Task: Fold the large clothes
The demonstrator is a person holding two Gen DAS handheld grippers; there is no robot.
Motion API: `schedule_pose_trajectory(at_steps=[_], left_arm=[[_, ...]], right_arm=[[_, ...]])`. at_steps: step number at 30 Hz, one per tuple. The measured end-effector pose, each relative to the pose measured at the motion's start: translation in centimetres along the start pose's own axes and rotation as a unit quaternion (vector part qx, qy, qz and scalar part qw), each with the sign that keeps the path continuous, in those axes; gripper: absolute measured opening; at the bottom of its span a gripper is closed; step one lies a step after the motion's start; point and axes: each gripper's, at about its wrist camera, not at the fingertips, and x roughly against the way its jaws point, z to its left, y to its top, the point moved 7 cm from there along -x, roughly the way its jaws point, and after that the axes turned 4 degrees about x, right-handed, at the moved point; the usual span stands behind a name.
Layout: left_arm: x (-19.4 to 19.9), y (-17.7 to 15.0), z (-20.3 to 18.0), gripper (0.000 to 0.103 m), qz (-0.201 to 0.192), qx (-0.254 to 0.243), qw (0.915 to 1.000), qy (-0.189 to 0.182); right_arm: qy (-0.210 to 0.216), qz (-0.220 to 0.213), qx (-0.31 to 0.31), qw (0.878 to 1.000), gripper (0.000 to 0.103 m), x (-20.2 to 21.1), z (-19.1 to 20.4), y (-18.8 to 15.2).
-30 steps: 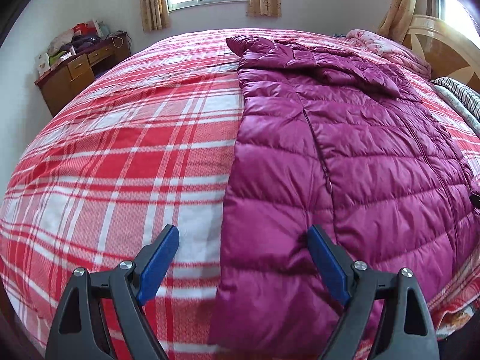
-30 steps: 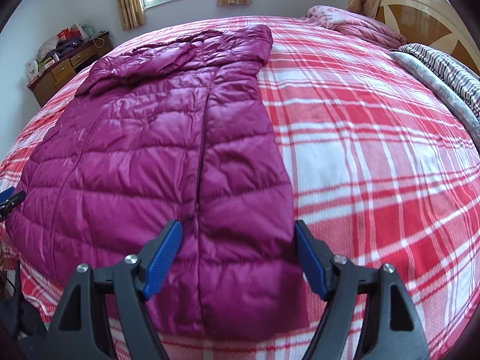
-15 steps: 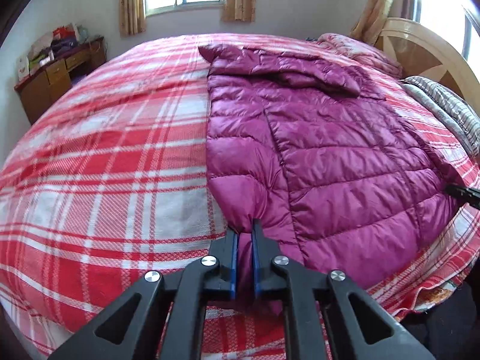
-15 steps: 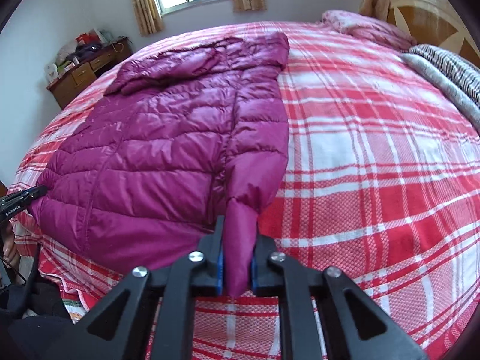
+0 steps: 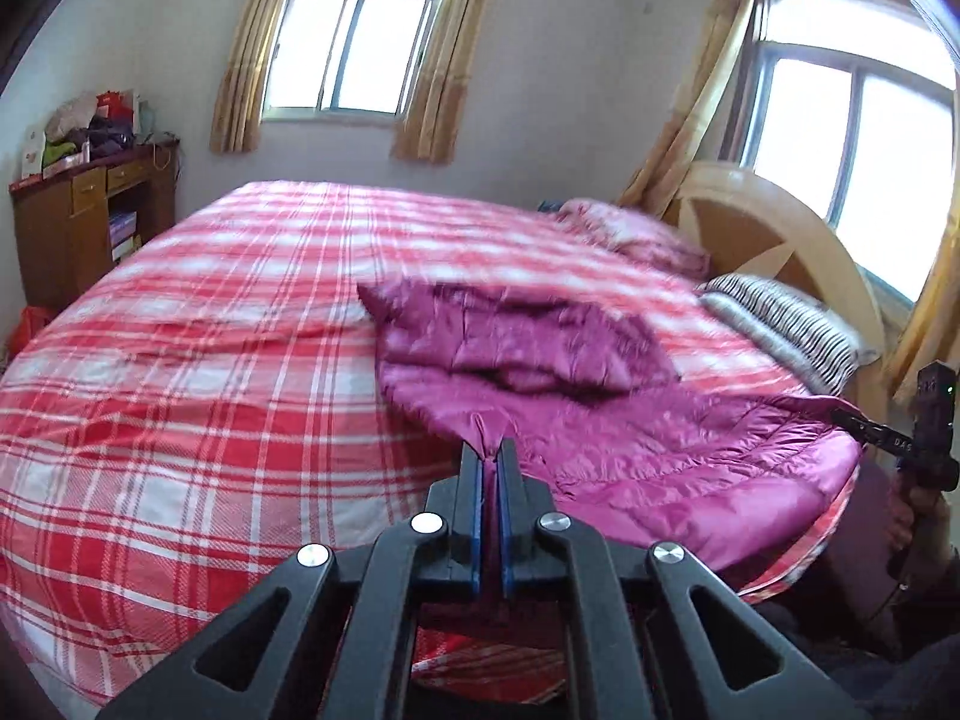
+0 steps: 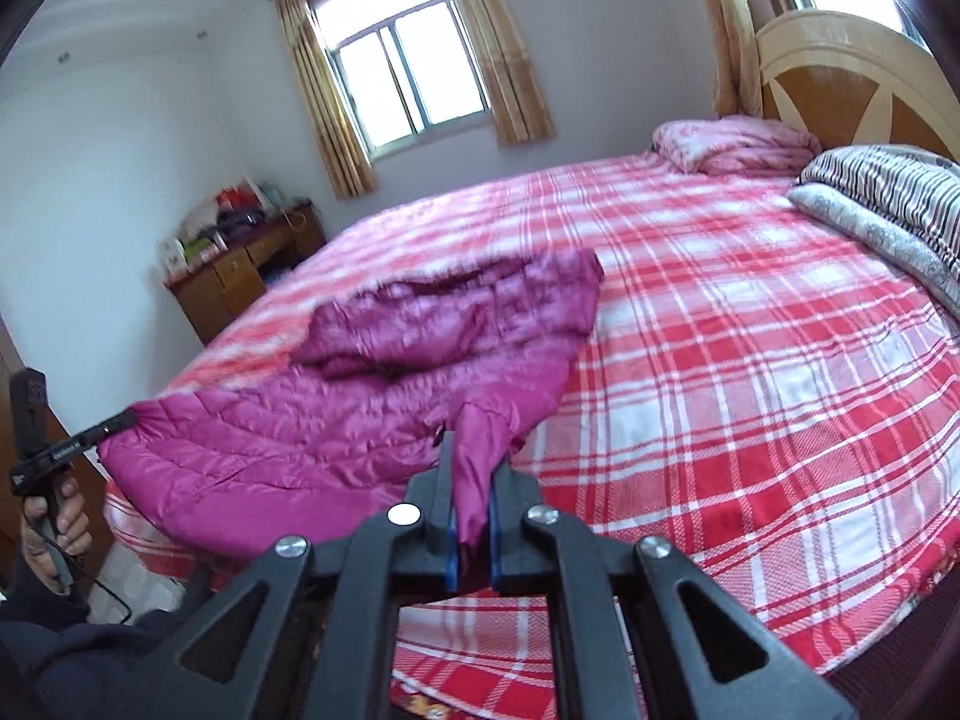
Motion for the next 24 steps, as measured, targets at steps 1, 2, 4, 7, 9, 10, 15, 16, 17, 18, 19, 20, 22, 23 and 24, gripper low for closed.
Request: schedule_pose_trajectory(at_steps=[1, 2, 4, 7, 9, 10, 15, 16, 17, 18, 19, 20, 22, 23, 24], left_arm=[[1.1, 0.5, -0.3, 0.003, -0.008, 0.001, 1.0000, -0.005], [2.6, 1.0, -0.8, 0.003, -0.020, -0.002, 0.9997, -0.012], [4.3, 1.4, -1.6, 0.003, -0.038, -0.020, 0.9991, -0.005], [4.2, 1.8, -1.6, 0.004, -0.038, -0.029, 0.9988, 0.003], [2.5, 2.2, -0.9, 0.004, -0.026, -0.021, 0.9994, 0.011], [1.5, 2.5, -0.6, 0.004, -0.020, -0.016, 0.9996, 0.009], [-2.8, 5.1, 0.1, 0.004, -0.027, -0.018, 0.9993, 0.017], [-3.3, 5.6, 0.1, 0.004, -0.028, -0.018, 0.9992, 0.021], [-4.5, 6.5, 0.1, 0.004, -0.027, -0.019, 0.9992, 0.021], [-5.3, 7.0, 0.0, 0.004, -0.026, -0.022, 0.9992, 0.021], [-6.6, 7.8, 0.2, 0.004, -0.024, -0.023, 0.9991, 0.028], [-7.4, 8.2, 0.5, 0.004, -0.021, -0.019, 0.9991, 0.030], [-10.1, 9.2, 1.4, 0.004, -0.007, -0.013, 0.9993, 0.034], [-11.0, 9.5, 1.6, 0.004, -0.003, -0.011, 0.9992, 0.039], [-12.2, 9.7, 2.0, 0.004, 0.002, -0.009, 0.9990, 0.043]], right_arm=[[0.003, -0.011, 0.004, 1.000, 0.008, 1.2, 0.5, 0.5], [0.005, -0.021, 0.010, 1.000, 0.008, 2.2, 0.9, 0.9], [0.010, -0.045, 0.027, 0.999, 0.007, 3.7, 2.1, 1.7], [0.015, -0.062, 0.030, 0.998, 0.007, 4.0, 2.3, 2.6], [0.016, -0.061, 0.022, 0.998, 0.007, 2.7, 1.7, 3.2], [0.012, -0.060, 0.018, 0.998, 0.007, 2.0, 1.4, 3.5], [-0.002, -0.059, -0.005, 0.998, 0.007, -1.0, -0.2, 5.5], [-0.005, -0.061, -0.003, 0.998, 0.007, -1.6, -0.2, 6.1], [-0.012, -0.062, -0.002, 0.998, 0.007, -2.1, -0.4, 6.6], [-0.022, -0.063, 0.002, 0.998, 0.007, -2.8, -0.5, 7.4], [-0.025, -0.063, 0.002, 0.998, 0.007, -3.6, -0.7, 8.0], [-0.027, -0.062, 0.000, 0.998, 0.007, -4.5, -0.9, 8.6], [-0.038, -0.059, 0.002, 0.998, 0.007, -6.1, -1.4, 9.3], [-0.041, -0.057, 0.003, 0.998, 0.007, -7.1, -1.6, 9.7], [-0.047, -0.052, 0.003, 0.998, 0.007, -8.3, -2.0, 10.2]])
